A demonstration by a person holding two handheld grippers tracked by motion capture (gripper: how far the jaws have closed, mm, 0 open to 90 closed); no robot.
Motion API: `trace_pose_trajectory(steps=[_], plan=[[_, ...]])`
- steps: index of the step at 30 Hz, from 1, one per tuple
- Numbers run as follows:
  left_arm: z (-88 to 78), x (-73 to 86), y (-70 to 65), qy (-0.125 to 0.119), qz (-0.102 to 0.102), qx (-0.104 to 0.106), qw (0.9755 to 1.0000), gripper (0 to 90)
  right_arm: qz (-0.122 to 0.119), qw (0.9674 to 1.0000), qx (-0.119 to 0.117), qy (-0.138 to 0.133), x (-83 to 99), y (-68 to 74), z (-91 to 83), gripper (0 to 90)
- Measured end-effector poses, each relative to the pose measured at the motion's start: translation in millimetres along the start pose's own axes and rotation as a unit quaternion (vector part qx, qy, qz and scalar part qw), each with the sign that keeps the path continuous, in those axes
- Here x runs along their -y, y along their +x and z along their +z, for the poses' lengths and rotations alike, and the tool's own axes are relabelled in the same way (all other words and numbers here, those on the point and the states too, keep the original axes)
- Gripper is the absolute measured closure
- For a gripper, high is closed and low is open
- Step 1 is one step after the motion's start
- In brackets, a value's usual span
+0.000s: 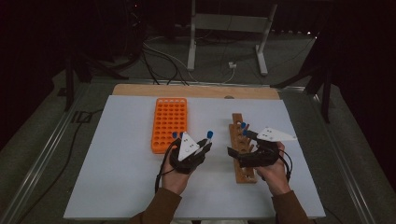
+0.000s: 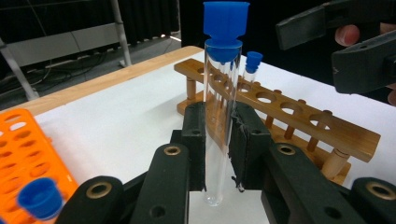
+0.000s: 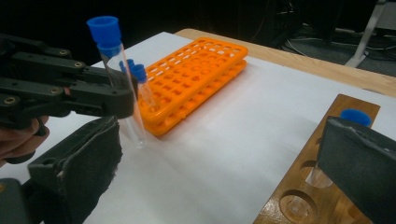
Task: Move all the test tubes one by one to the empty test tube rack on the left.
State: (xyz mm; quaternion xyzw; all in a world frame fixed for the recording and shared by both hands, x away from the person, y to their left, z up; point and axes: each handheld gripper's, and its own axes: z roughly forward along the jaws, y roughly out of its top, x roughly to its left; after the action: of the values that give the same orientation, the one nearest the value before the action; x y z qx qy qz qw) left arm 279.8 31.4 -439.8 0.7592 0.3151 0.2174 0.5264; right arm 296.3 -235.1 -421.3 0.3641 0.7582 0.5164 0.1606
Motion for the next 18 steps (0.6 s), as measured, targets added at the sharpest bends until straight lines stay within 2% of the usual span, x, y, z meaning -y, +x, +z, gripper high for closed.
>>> trace_pose_trajectory(steps=[11, 18], plan=[[-15.4, -0.1, 13.8, -0.009, -0.013, -0.014, 0.9998, 78.3, 0.004, 1.0000, 0.005, -0.006, -0.6, -3.1, -4.0, 0.1], [-24.9, 2.1, 23.3, -0.005, -0.016, -0.023, 0.9996, 78.3, 0.007, 0.9999, 0.008, -0.011, -1.1, -5.1, -7.0, 0.1]])
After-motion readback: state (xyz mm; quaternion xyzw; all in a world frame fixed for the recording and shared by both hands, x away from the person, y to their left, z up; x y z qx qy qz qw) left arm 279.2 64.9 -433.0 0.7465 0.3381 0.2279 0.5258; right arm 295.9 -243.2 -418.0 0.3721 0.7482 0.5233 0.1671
